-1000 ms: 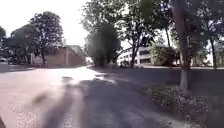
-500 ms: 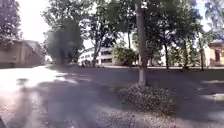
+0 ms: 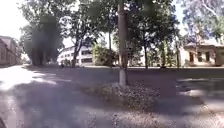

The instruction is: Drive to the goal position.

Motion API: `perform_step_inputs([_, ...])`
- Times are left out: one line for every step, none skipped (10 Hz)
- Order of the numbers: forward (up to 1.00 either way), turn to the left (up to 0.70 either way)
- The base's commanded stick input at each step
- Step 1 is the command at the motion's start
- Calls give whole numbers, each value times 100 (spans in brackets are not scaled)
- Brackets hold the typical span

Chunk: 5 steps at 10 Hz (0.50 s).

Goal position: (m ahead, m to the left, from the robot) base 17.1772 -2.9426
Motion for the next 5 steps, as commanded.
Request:
perform_step_inputs([0,-70])
perform_step_inputs([0,-70])
perform_step_inputs([0,-70])
perform_step_inputs([0,-70])
perform_step_inputs([0,-70])
